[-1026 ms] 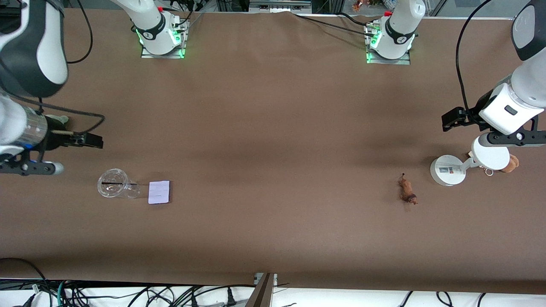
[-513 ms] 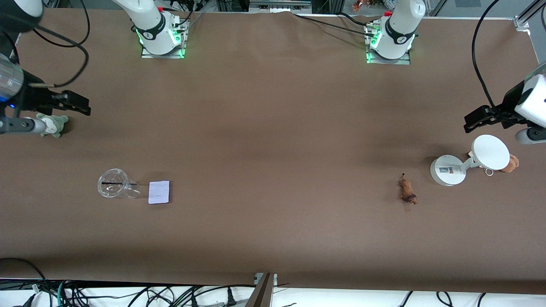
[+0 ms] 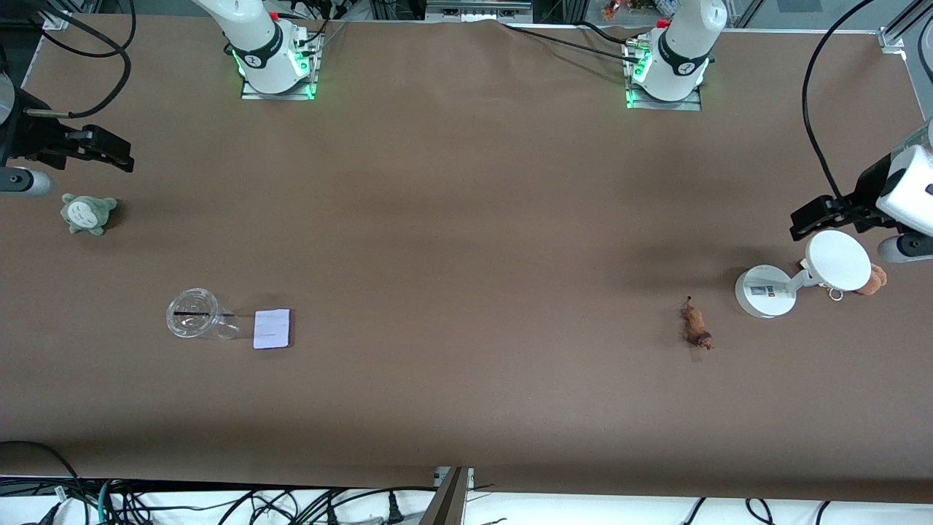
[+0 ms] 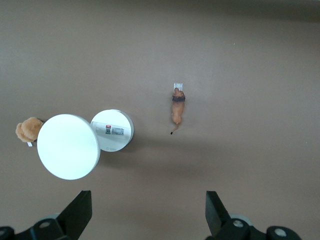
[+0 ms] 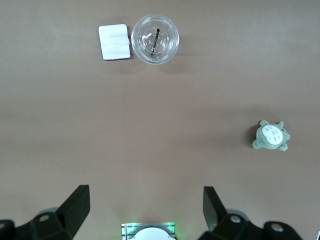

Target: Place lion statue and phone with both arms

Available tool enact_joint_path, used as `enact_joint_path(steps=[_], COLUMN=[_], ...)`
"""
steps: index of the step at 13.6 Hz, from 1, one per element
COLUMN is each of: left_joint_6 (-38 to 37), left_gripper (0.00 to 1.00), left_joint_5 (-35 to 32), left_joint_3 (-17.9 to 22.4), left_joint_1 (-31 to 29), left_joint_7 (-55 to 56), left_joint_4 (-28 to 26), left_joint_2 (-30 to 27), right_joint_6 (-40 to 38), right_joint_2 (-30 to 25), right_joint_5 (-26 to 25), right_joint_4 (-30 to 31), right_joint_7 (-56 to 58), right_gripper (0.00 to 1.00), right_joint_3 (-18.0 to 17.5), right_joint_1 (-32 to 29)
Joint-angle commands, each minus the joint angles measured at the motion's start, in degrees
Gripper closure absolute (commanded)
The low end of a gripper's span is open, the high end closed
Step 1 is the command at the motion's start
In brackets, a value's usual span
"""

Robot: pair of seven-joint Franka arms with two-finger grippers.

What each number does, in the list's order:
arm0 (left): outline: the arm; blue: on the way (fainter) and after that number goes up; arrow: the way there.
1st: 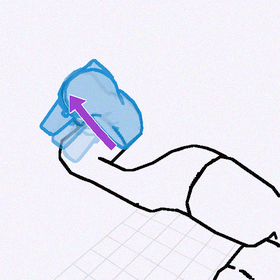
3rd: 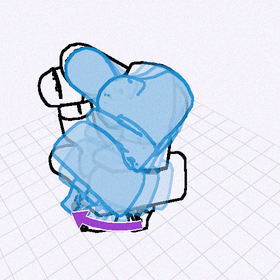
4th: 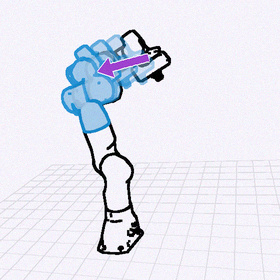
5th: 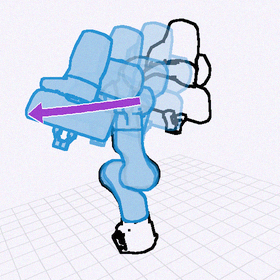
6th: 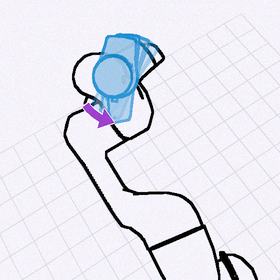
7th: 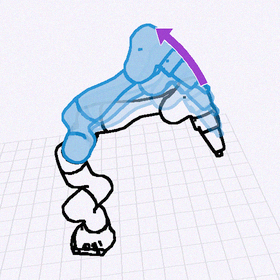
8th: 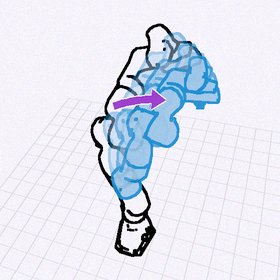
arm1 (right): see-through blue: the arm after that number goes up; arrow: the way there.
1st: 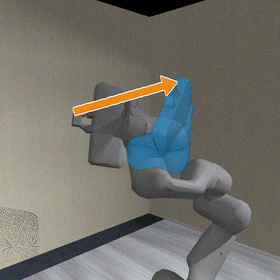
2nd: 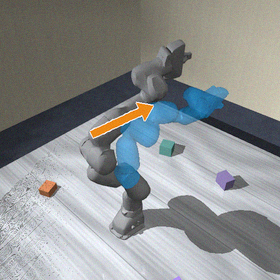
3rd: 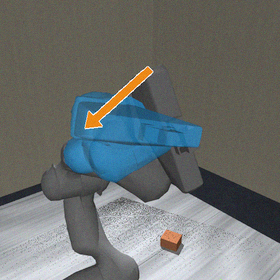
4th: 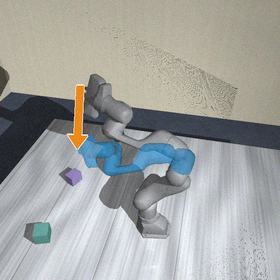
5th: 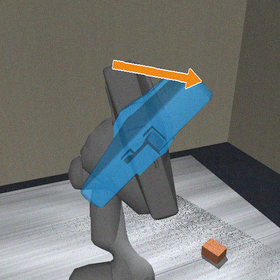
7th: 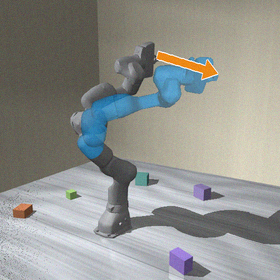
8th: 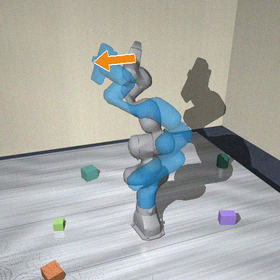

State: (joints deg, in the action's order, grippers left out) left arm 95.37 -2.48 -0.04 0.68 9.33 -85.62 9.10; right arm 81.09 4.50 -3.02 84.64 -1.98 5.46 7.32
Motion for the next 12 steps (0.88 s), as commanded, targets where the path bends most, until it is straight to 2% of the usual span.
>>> enact_joint_path(steps=[1,4,12], left_joint_6=[1.2,5.1,5.3], left_gripper=[0.00,0.00,0.00], left_joint_5=[0.1,0.0,-0.2], left_joint_3=[0.0,0.0,-0.3], left_joint_1=[-1.2,-1.5,-0.7], left_joint_7=[0.1,-0.1,0.4], left_joint_4=[1.7,1.7,1.7], left_joint_2=[0.5,1.8,1.9], right_joint_6=[0.0,0.4,0.6], right_joint_2=[0.8,0.9,1.2], right_joint_5=[-0.3,-0.3,0.7], right_joint_4=[-0.9,-0.9,-1.0], right_joint_7=[0.3,0.0,0.4], right_gripper=[0.00,0.00,0.00], right_joint_3=[-1.1,-0.9,-0.8], right_joint_1=[-1.4,-1.3,-1.4])
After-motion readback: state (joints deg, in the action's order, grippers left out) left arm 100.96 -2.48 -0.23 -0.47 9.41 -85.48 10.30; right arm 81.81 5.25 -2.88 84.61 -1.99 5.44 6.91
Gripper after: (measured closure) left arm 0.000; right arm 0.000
